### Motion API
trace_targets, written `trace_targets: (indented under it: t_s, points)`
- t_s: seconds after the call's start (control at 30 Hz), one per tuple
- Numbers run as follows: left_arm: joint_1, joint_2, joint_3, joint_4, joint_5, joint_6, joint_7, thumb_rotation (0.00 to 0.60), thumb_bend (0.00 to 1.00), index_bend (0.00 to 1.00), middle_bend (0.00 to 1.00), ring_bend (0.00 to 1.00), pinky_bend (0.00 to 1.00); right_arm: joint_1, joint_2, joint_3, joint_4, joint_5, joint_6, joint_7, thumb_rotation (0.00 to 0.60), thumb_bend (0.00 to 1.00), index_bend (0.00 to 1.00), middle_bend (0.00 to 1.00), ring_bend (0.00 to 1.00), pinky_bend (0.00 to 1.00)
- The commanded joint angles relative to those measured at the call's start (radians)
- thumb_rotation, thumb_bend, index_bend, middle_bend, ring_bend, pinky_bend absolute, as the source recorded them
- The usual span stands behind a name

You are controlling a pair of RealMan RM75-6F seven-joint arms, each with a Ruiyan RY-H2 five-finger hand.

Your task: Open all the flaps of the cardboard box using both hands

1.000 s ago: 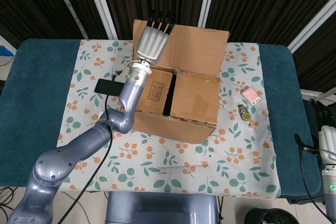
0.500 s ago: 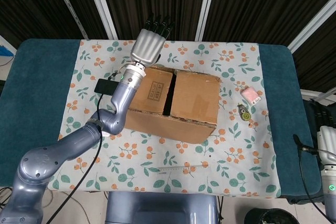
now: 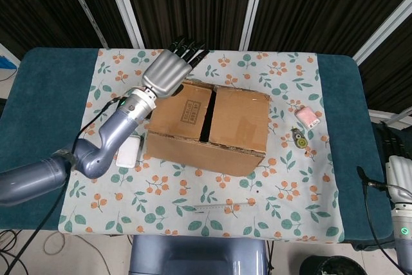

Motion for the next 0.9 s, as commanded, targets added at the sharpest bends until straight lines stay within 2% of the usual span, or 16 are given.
trace_targets:
  t_s: [0.03, 0.2, 0.3, 0.47, 0.7, 0.9]
  points:
    - [0.078, 0.073, 0.023, -0.132, 0.009, 0.075, -0.007, 0.6, 0.26, 0.0, 0.0, 0.0, 0.07, 0.0, 0.001, 0.0, 0.001, -0.006, 0.005, -0.003, 0.6, 0.36, 0.0, 0.0, 0.01, 0.22]
    - [0.209, 0.139, 0.053, -0.309, 0.016, 0.263, -0.012, 0.6, 0.24, 0.0, 0.0, 0.0, 0.07, 0.0, 0.002, 0.002, -0.001, -0.016, 0.015, -0.008, 0.6, 0.36, 0.0, 0.0, 0.01, 0.22]
    - [0.319, 0.176, 0.098, -0.409, 0.041, 0.386, -0.03, 0.6, 0.21, 0.0, 0.0, 0.0, 0.05, 0.001, 0.002, 0.003, -0.004, -0.019, 0.018, -0.014, 0.6, 0.36, 0.0, 0.0, 0.01, 0.22]
    - [0.492, 0.197, 0.193, -0.494, 0.141, 0.567, -0.079, 0.6, 0.17, 0.0, 0.0, 0.0, 0.03, 0.002, 0.001, 0.01, -0.008, -0.016, 0.026, -0.025, 0.6, 0.36, 0.0, 0.0, 0.01, 0.22]
    - [0.733, 0.156, 0.313, -0.449, 0.274, 0.803, -0.194, 0.6, 0.15, 0.0, 0.0, 0.0, 0.03, 0.011, 0.014, 0.02, -0.031, -0.026, 0.034, -0.044, 0.6, 0.31, 0.0, 0.0, 0.01, 0.22]
    - [0.868, 0.123, 0.365, -0.36, 0.339, 0.912, -0.275, 0.6, 0.15, 0.0, 0.0, 0.0, 0.03, 0.066, 0.066, 0.032, -0.073, -0.08, -0.01, -0.103, 0.6, 0.32, 0.0, 0.0, 0.02, 0.22]
